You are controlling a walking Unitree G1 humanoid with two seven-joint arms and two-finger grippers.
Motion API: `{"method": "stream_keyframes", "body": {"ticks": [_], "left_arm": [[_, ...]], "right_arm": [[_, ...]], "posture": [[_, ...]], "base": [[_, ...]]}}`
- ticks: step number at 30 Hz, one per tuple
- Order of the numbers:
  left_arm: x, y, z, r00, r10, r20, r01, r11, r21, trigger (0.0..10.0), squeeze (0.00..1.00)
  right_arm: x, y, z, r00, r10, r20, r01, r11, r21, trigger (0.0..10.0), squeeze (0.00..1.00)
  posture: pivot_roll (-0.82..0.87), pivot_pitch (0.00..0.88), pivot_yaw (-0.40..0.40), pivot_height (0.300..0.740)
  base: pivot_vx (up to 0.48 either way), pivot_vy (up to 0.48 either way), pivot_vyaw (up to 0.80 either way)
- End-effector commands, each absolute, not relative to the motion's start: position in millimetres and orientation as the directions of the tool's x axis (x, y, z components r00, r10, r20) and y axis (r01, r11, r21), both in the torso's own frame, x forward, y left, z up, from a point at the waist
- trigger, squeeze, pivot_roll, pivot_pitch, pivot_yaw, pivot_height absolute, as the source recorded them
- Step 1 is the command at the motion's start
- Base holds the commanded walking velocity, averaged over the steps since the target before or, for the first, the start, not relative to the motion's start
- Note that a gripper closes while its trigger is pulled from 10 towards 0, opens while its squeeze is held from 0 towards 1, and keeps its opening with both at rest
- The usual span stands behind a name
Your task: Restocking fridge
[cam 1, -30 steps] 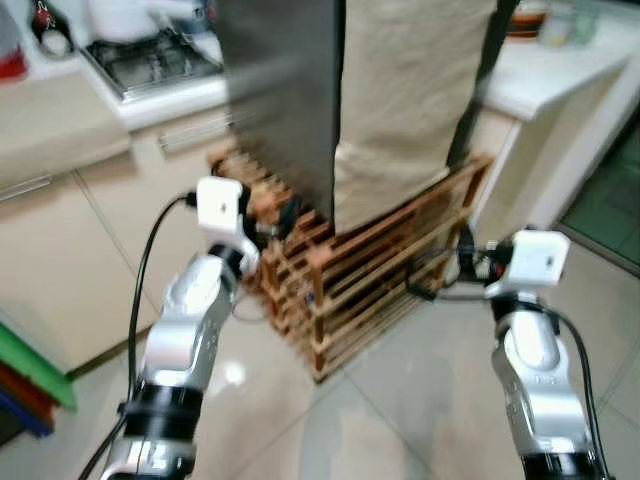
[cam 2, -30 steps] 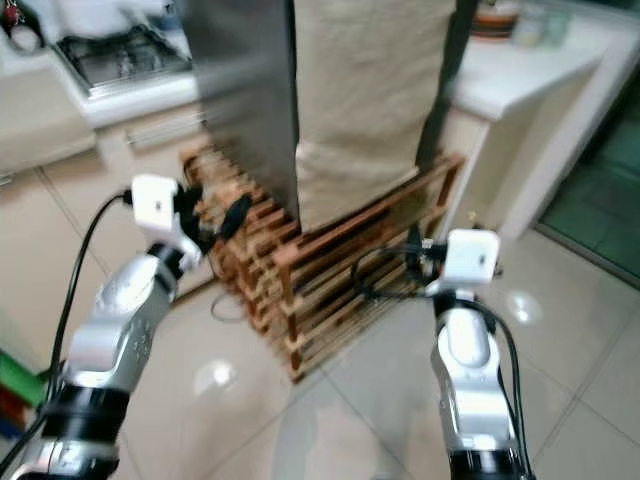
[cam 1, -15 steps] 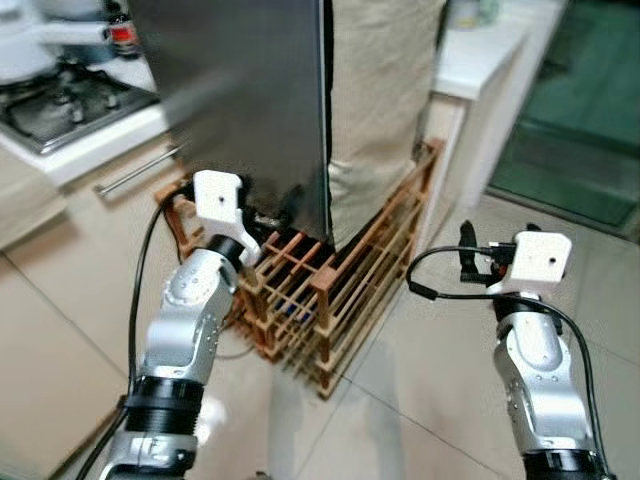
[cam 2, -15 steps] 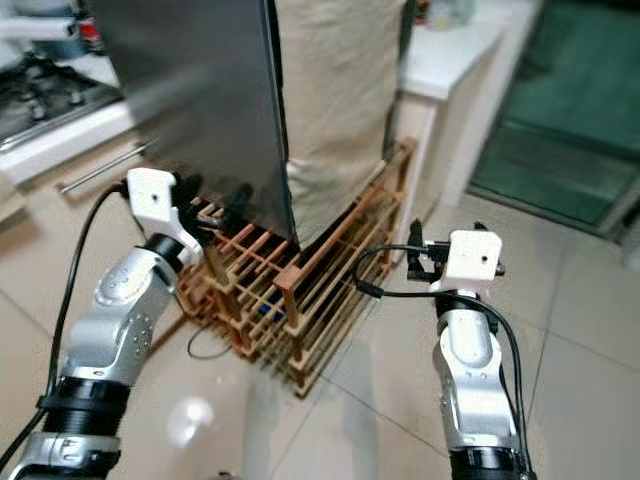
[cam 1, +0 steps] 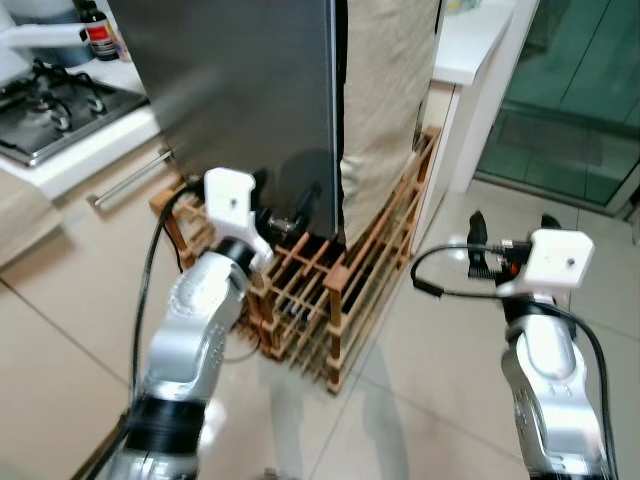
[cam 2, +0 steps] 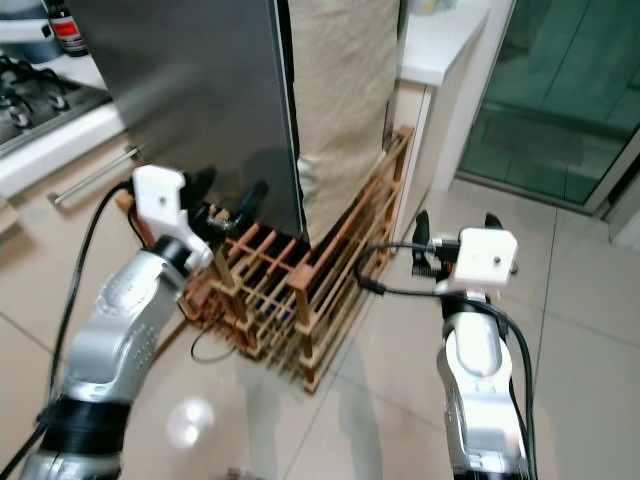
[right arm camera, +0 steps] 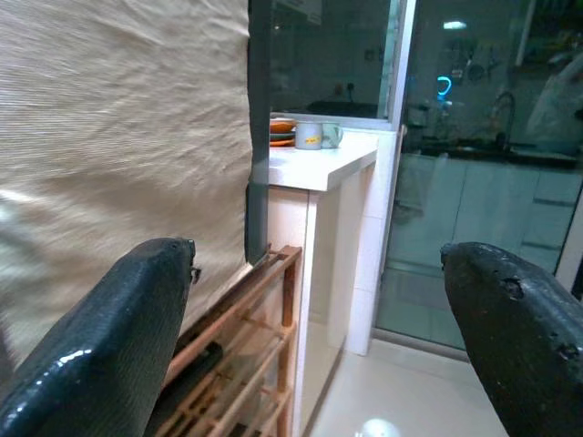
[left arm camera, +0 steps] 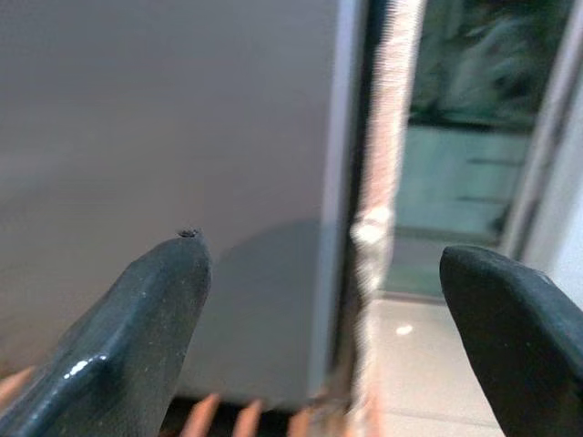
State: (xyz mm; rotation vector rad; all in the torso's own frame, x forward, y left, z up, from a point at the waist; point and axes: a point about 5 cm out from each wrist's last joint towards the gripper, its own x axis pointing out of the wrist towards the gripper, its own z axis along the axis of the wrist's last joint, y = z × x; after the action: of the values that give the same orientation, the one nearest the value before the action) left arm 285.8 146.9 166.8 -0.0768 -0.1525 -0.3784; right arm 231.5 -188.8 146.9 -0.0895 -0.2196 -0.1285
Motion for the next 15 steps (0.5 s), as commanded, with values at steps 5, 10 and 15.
{"method": "stream_keyframes", "body": {"ticks": [5,10,15], "left_arm": [[248,160,166,0.904,-0.400,0.152,0.422,0.891,-0.164,10.0,0.00],[256,147,168,0.887,-0.437,0.148,0.451,0.888,-0.086,10.0,0.00],[261,143,170,0.889,-0.433,0.147,0.447,0.890,-0.084,10.0,0.00]], "right_arm": [[189,-208,141,0.967,-0.168,0.191,0.176,0.984,-0.023,10.0,0.00],[191,-199,143,0.974,-0.131,0.183,0.153,0.982,-0.113,10.0,0.00],[195,-202,144,0.972,-0.150,0.180,0.171,0.979,-0.107,10.0,0.00]], "posture": [[-0.10,0.000,0.064,0.740],[-0.13,0.000,0.070,0.740],[-0.13,0.000,0.077,0.740]], "base": [[0.000,0.000,0.00],[0.170,0.000,0.00],[0.430,0.000,0.00]]}}
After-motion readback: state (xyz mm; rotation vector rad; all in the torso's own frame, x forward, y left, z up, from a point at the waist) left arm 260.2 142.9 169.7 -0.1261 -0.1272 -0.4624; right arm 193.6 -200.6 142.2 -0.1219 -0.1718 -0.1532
